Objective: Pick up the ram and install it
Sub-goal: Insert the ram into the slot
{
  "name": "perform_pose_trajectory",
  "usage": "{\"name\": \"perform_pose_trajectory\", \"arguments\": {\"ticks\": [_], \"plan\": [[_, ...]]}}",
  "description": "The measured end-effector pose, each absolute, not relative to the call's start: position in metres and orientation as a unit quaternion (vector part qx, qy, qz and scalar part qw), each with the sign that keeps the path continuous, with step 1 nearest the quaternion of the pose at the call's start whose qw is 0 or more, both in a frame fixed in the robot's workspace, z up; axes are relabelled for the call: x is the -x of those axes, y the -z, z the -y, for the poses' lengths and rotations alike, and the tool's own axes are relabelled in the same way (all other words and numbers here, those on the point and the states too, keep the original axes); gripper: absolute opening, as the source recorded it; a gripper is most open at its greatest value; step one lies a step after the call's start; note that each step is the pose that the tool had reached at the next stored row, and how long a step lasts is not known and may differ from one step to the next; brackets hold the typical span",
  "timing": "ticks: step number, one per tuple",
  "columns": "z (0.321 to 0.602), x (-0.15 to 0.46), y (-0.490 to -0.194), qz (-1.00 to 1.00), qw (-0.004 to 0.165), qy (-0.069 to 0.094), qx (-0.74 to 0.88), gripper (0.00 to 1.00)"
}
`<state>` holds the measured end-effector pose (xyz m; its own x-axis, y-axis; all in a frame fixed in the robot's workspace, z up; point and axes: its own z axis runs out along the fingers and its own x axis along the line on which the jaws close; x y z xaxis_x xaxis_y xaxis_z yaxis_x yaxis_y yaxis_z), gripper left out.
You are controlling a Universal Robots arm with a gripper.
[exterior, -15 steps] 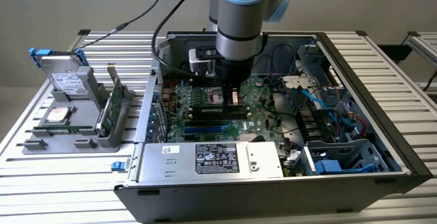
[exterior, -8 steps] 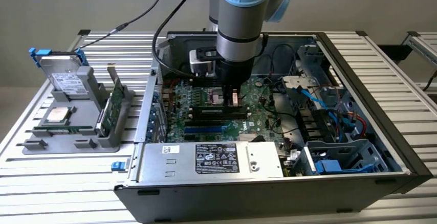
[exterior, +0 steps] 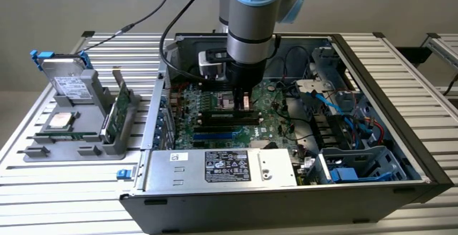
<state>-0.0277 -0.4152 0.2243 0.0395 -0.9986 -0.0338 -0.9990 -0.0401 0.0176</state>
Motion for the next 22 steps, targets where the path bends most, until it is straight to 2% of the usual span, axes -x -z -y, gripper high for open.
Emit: {"name": "perform_pose_trajectory", "arguments": {"ticks": [22], "plan": [[0.4135, 0.028, -0.2241, -0.695, -0.006, -0.007, 0.719, 0.14]]}}
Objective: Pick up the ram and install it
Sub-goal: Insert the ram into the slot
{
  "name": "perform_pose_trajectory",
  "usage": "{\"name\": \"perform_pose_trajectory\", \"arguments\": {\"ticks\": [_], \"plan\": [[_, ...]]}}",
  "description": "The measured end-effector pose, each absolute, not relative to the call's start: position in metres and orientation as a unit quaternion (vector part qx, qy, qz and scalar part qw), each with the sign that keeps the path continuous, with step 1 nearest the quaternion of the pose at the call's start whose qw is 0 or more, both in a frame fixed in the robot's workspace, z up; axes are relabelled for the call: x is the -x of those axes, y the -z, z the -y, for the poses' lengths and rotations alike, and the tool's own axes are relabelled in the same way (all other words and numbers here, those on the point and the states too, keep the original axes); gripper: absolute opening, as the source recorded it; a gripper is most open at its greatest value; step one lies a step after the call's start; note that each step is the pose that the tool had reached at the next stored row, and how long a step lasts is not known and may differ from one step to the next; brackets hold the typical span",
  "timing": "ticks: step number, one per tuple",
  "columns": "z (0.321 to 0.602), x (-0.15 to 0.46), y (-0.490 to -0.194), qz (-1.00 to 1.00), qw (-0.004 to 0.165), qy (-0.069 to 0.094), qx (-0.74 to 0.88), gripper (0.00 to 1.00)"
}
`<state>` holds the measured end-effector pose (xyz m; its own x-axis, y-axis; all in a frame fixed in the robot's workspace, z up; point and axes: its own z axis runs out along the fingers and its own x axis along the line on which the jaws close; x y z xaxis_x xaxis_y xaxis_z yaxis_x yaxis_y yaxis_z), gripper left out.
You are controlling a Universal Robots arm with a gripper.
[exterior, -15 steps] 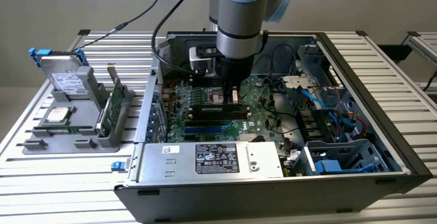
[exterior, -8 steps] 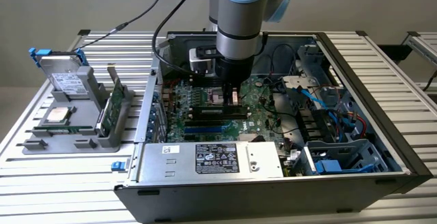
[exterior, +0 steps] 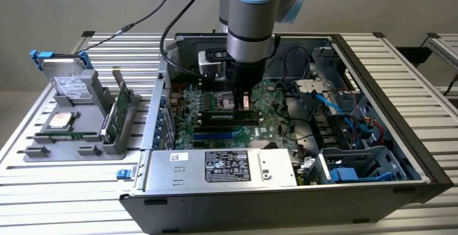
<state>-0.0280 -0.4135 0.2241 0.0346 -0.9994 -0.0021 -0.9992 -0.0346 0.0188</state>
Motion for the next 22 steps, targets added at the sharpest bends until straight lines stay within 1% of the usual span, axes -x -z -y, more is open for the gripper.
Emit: {"name": "perform_pose_trajectory", "arguments": {"ticks": [22], "plan": [[0.4133, 0.0277, -0.2188, 0.695, 0.008, 0.005, -0.719, 0.14]]}}
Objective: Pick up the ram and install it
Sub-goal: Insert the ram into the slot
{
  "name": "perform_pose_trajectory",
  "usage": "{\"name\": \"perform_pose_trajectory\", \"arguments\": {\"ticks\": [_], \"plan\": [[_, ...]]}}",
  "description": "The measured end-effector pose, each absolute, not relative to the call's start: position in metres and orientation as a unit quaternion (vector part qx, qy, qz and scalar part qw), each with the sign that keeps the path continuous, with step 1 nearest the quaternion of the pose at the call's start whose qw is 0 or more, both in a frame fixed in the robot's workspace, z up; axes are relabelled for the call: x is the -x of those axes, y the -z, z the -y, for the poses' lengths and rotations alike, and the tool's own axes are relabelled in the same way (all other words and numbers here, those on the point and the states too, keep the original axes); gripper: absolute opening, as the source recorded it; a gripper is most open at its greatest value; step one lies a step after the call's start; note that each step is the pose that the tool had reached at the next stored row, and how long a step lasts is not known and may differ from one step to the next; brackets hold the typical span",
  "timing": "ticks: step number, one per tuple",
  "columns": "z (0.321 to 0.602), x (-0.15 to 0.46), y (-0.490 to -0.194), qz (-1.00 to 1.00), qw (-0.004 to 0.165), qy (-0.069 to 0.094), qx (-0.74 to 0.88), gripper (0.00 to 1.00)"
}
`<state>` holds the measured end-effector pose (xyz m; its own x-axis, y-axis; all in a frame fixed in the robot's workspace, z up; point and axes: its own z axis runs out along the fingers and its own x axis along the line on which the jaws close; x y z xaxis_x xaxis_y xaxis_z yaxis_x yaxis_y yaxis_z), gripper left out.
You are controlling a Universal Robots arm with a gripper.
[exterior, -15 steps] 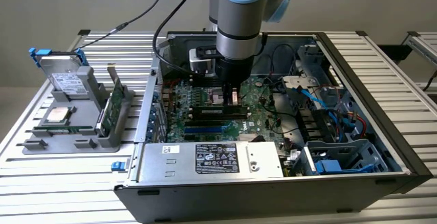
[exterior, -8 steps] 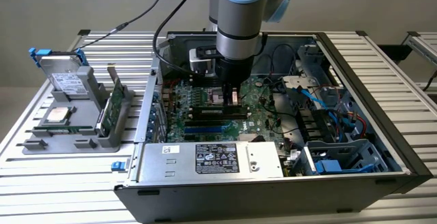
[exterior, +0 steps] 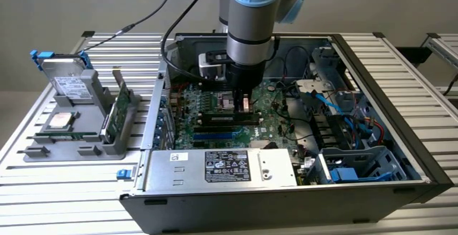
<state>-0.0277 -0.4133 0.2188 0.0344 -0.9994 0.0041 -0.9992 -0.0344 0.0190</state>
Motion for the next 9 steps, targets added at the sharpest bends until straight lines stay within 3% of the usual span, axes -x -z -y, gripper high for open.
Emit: {"name": "perform_pose_trajectory", "arguments": {"ticks": [9], "plan": [[0.4114, 0.0277, -0.2188, 0.695, 0.008, 0.005, -0.719, 0.14]]}}
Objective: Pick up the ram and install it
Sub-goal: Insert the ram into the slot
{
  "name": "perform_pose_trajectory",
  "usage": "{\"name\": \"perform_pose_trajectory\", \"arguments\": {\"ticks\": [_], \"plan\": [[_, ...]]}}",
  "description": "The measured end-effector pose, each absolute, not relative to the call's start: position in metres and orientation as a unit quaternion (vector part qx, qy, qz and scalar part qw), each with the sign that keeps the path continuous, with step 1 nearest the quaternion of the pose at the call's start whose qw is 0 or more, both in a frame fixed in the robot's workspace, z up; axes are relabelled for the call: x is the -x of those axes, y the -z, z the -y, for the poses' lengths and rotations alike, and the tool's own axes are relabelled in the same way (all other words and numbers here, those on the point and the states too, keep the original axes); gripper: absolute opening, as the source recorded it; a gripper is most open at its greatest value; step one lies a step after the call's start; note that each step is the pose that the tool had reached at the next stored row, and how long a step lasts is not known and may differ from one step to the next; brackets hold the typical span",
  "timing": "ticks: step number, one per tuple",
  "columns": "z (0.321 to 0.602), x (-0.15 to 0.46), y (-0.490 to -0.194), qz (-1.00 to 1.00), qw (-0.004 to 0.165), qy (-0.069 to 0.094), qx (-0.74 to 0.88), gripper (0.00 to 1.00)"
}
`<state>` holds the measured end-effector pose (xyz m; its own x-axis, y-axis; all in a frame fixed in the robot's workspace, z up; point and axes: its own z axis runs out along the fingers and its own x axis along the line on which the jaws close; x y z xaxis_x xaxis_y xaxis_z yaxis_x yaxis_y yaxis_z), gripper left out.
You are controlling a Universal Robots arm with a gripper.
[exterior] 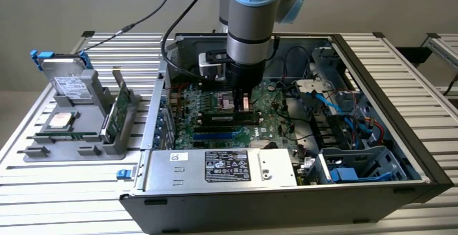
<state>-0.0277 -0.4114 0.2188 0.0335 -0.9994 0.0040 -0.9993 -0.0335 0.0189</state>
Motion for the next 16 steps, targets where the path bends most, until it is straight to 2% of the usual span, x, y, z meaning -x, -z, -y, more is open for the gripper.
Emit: {"name": "perform_pose_trajectory", "arguments": {"ticks": [11, 12, 13, 14, 15, 16], "plan": [[0.4096, 0.0275, -0.2148, 0.695, 0.011, 0.002, -0.719, 0.14], [0.4097, 0.0275, -0.2148, 0.695, 0.012, 0.002, -0.719, 0.15], [0.4096, 0.0276, -0.2149, 0.695, 0.012, 0.002, -0.719, 0.22], [0.4097, 0.0276, -0.2156, 0.695, 0.012, 0.002, -0.719, 0.22], [0.4096, 0.0277, -0.2169, 0.695, 0.012, 0.002, -0.719, 0.34], [0.4096, 0.0278, -0.2191, 0.695, 0.012, 0.002, -0.719, 0.34]]}}
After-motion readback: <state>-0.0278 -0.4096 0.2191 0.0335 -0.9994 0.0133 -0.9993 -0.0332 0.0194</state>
